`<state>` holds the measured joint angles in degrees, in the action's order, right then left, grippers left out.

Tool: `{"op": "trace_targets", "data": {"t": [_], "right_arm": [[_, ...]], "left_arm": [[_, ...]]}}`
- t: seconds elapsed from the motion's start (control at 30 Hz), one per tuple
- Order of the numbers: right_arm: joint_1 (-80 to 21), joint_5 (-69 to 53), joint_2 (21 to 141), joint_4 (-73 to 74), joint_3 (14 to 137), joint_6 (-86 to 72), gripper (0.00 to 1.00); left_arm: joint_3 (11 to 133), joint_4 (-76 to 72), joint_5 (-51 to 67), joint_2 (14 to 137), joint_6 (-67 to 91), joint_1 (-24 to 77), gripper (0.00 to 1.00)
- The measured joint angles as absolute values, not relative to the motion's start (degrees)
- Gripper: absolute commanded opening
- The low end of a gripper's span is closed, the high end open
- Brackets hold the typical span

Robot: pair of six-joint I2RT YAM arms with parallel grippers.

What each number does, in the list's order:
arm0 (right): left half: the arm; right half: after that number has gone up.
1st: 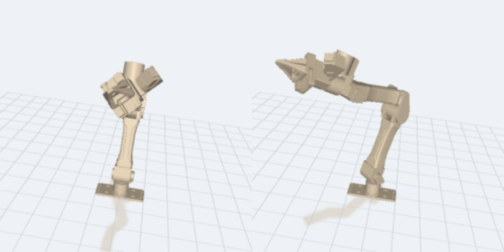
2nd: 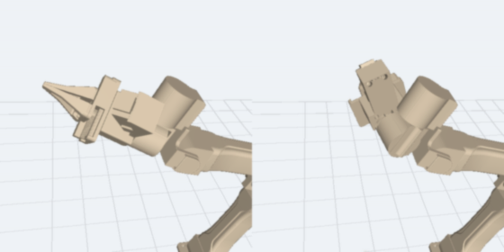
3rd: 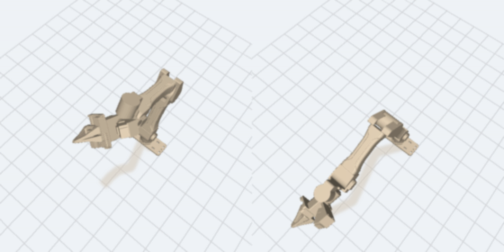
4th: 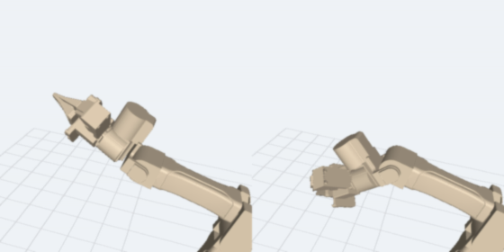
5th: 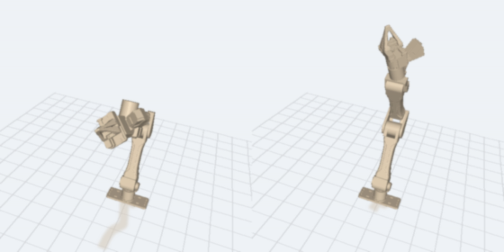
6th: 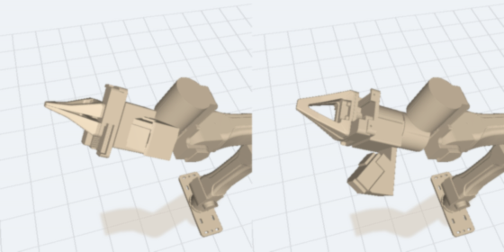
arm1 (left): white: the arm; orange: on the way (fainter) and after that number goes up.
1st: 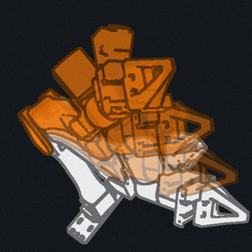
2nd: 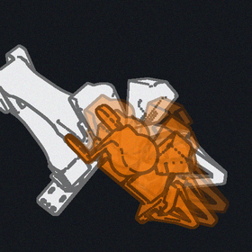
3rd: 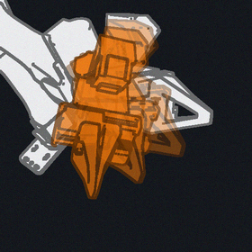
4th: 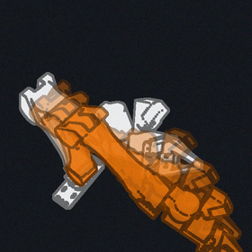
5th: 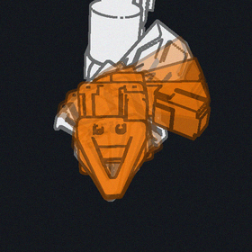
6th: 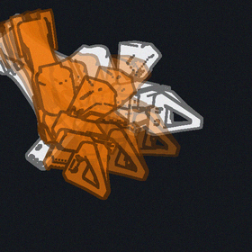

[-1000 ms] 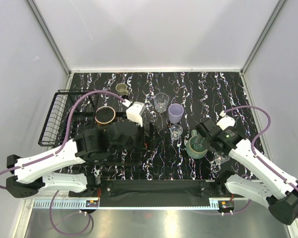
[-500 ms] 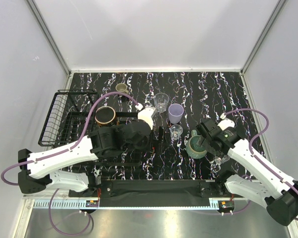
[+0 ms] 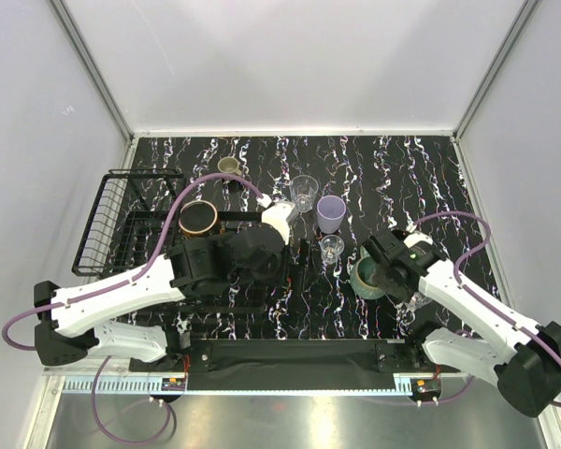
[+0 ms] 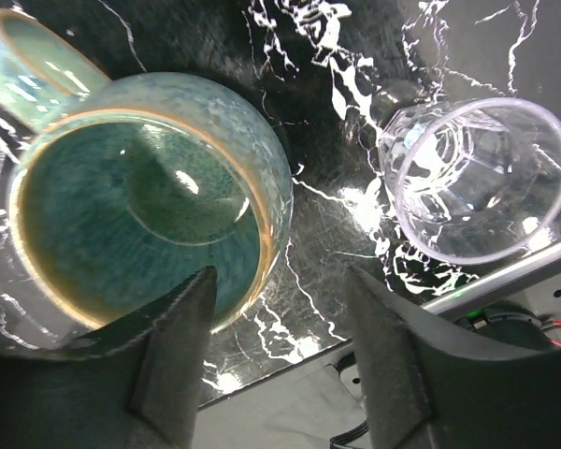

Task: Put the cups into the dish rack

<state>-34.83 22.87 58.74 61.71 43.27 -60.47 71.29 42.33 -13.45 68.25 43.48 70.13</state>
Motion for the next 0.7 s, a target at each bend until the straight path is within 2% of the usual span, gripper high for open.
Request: {"op": "trace_targets", "data": {"t": [0.03, 0.07, 0.3, 0.37, 0.5, 0.57, 0.7], "right_arm": [[-34.8, 22.6, 59.1, 61.2, 42.8, -60.5, 0.63], [-34.8, 22.5, 59.4, 60.9, 42.5, -60.6, 0.56], [-34.8, 20.6, 60.0, 58.1, 41.9, -60.7, 0.45], [-34.7, 19.7, 60.0, 57.3, 41.5, -60.6, 0.45], [-34.5, 19.0, 59.6, 56.5, 40.6, -60.2, 0.27], [-34.4, 18.2, 59.0, 56.2, 39.9, -59.9, 0.25], [-34.6, 14.7, 57.2, 56.6, 38.3, -59.3, 0.14]], "left_arm": [[71.3, 42.3, -13.2, 68.4, 43.5, 70.0, 0.99], [71.3, 42.3, -13.0, 68.5, 43.5, 70.0, 0.99], [71.3, 42.3, -11.5, 70.0, 44.3, 70.0, 0.99], [71.3, 42.3, -10.9, 70.0, 44.8, 70.0, 0.99], [71.1, 42.2, -10.4, 69.8, 45.5, 70.0, 0.99], [70.8, 42.1, -10.2, 69.7, 45.7, 70.0, 0.99], [70.5, 42.1, -10.0, 69.2, 46.2, 70.0, 0.99]]}}
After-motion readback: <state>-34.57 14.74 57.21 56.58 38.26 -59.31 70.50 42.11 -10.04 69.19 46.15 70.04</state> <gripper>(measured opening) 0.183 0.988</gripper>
